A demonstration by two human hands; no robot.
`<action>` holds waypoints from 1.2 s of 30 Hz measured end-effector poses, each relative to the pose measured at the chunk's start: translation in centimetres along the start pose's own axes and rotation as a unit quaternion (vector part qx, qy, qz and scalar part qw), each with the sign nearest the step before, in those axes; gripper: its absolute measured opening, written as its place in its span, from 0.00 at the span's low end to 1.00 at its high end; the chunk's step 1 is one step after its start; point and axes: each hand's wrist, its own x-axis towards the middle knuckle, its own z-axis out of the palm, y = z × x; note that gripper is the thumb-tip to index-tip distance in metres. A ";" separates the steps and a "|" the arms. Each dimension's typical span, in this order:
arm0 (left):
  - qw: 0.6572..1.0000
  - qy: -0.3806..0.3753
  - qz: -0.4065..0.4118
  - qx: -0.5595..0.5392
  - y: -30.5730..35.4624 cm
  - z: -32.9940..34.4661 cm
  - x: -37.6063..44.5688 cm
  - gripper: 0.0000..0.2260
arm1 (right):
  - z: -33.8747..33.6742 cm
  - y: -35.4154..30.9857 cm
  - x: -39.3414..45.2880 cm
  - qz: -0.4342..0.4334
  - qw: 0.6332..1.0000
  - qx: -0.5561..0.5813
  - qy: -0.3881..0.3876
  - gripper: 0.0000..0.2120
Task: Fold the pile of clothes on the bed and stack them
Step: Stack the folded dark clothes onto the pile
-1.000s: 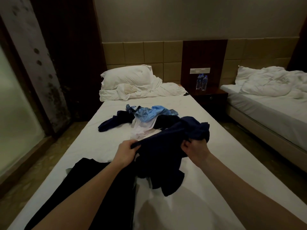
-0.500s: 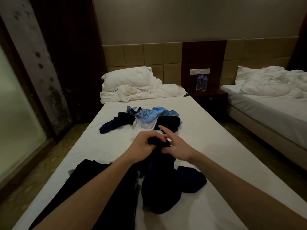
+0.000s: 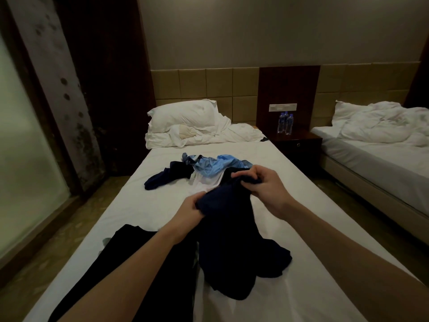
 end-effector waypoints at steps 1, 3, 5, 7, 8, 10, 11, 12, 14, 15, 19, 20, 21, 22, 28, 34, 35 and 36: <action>1.000 0.006 0.001 0.005 0.2 -0.4 -0.2 0.09 | -0.5 -0.1 0.2 0.006 1.000 -0.015 0.018 0.19; 1.000 0.020 -0.013 -0.001 0.7 -1.1 -0.5 0.08 | -1.2 0.2 0.5 0.004 0.993 -0.102 0.065 0.18; 0.999 0.032 -0.003 0.005 1.6 -1.4 -0.9 0.11 | -1.5 0.1 0.3 -0.019 0.974 -0.199 0.103 0.17; 0.998 0.046 0.026 0.030 2.7 -1.6 -1.3 0.13 | -1.6 -0.3 -0.1 -0.036 0.951 -0.276 0.134 0.15; 0.996 0.060 0.043 0.049 3.2 -1.8 -1.4 0.11 | -1.8 -0.4 -0.2 -0.026 0.945 -0.294 0.139 0.17; 0.991 0.092 0.062 0.079 3.8 -2.3 -1.4 0.09 | -1.9 -0.4 -0.7 0.005 0.941 -0.321 0.108 0.22; 0.989 0.098 0.068 0.091 4.2 -2.4 -1.4 0.08 | -1.8 -0.3 -1.0 0.007 0.937 -0.343 0.069 0.25; 0.987 0.093 0.075 0.105 4.6 -2.3 -1.3 0.07 | -1.4 -0.2 -1.3 -0.005 0.934 -0.358 0.014 0.29; 0.986 0.046 0.092 0.132 5.7 -1.6 -1.2 0.08 | 0.3 -0.1 -2.0 -0.027 0.935 -0.337 -0.105 0.37; 0.984 0.011 0.109 0.142 6.2 -1.0 -1.2 0.09 | 1.4 -0.3 -2.3 -0.031 0.937 -0.312 -0.154 0.39; 0.968 -0.066 0.156 0.183 6.8 -0.3 -1.2 0.11 | 3.1 0.3 -1.9 -0.080 0.929 -0.316 -0.178 0.25; 0.965 -0.061 0.157 0.202 6.6 -0.7 -1.1 0.09 | 2.9 0.1 -1.8 -0.091 0.923 -0.340 -0.155 0.16; 0.959 -0.059 0.151 0.231 6.3 -1.4 -0.9 0.07 | 2.5 -0.1 -1.8 -0.096 0.919 -0.360 -0.129 0.08; 0.951 -0.060 0.132 0.274 5.9 -2.2 -0.7 0.06 | 2.0 -0.4 -1.7 -0.097 0.918 -0.370 -0.103 0.04; 0.894 -0.079 0.011 0.441 3.1 -5.8 -0.4 0.07 | -1.7 -2.9 -1.7 -0.108 0.914 -0.392 0.010 0.14; 0.954 -0.094 0.019 0.283 4.3 -5.5 -0.9 0.08 | -5.0 -5.3 -1.9 -0.069 0.920 -0.383 0.040 0.18; 0.959 -0.086 0.032 0.269 4.6 -5.6 -1.1 0.07 | -5.4 -5.8 -1.9 -0.056 0.923 -0.379 0.045 0.17; 0.962 -0.069 0.044 0.259 5.1 -5.7 -1.3 0.06 | -6.0 -6.1 -1.9 -0.043 0.924 -0.376 0.050 0.16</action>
